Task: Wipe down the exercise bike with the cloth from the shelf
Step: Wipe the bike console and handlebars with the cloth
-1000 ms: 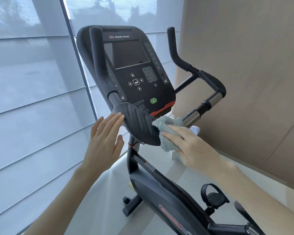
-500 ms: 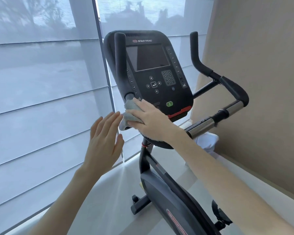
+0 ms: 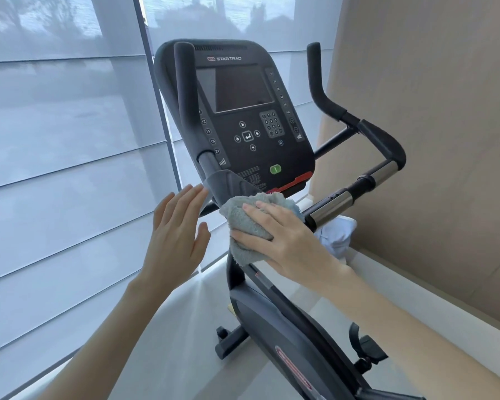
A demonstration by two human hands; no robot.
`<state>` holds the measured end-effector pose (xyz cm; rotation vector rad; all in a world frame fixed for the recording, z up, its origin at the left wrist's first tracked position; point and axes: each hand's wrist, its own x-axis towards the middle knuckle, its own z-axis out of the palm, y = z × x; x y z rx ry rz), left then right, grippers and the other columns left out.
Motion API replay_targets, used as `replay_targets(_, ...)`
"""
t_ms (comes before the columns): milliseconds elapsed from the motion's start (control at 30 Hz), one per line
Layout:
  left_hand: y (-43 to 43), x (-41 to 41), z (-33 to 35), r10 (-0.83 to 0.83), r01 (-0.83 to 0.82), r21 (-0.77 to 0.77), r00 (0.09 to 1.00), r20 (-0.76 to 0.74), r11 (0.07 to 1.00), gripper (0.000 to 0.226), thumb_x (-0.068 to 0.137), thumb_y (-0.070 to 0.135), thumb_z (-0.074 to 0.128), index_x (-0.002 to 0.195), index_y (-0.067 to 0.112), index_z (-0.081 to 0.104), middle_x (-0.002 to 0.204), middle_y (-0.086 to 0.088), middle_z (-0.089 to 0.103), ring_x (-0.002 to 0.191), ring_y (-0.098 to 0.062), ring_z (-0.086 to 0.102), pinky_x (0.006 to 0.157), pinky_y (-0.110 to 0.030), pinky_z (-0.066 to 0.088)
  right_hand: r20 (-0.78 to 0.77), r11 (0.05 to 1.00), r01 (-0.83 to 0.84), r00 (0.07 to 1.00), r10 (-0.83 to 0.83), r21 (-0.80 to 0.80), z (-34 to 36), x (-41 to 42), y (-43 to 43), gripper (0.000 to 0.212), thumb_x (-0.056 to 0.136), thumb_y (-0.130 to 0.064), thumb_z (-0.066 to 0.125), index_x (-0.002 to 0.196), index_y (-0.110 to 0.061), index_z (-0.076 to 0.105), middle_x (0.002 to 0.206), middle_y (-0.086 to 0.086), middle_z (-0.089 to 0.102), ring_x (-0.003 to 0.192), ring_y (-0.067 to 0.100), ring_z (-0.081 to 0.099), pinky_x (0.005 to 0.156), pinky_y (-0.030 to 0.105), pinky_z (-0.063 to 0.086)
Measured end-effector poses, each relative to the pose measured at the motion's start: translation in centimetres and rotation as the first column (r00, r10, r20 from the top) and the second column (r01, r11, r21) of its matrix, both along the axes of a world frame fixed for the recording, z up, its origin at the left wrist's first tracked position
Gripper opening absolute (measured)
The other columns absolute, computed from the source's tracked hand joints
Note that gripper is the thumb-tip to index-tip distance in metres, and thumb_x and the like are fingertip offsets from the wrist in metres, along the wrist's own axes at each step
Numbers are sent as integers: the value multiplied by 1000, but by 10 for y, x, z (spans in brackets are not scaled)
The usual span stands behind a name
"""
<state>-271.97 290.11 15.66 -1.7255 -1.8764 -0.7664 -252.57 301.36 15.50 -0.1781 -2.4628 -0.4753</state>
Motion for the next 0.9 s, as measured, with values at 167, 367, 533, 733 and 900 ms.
replay_targets(167,-1,-2,5,-12,12,0,1000,-5,1000,49,91,17,34,137,1,44,141,-13,45,134,-30,37,115,-42,18,13,998,-25,1000,26,-56,-8,30,9,41,87,-5,53,125,-18,61,130,18,55,123,34,50,110,44,31)
replay_targets(367,0,-4,9,-40,39,-14,999,-25,999,48,92,18,34,136,3,46,141,-10,46,134,-28,38,115,-43,21,-214,688,-168,977,19,-706,27,51,19,59,76,21,52,124,-13,61,130,5,53,121,13,49,102,20,39)
replay_targets(533,6,1,9,-90,84,-70,993,-74,994,47,94,20,33,136,5,48,140,-6,49,134,-23,38,115,-44,20,-314,570,-290,948,59,-769,72,-8,36,41,88,-9,63,128,-17,56,130,-3,54,122,3,48,104,18,35)
replay_targets(733,1,-4,9,-107,103,-64,993,-58,993,46,93,20,34,132,5,53,136,-5,54,132,-23,42,114,-45,23,-51,415,-78,996,76,-906,58,-66,53,40,92,-33,56,131,-38,50,127,-13,56,118,3,49,108,32,36)
replay_targets(900,-3,-7,6,-95,94,-52,995,-15,994,45,93,19,33,131,8,54,135,-5,53,132,-25,42,112,-48,24,40,457,21,999,30,-889,46,-49,58,43,95,-43,45,136,-48,34,136,-13,51,126,7,45,107,29,34)
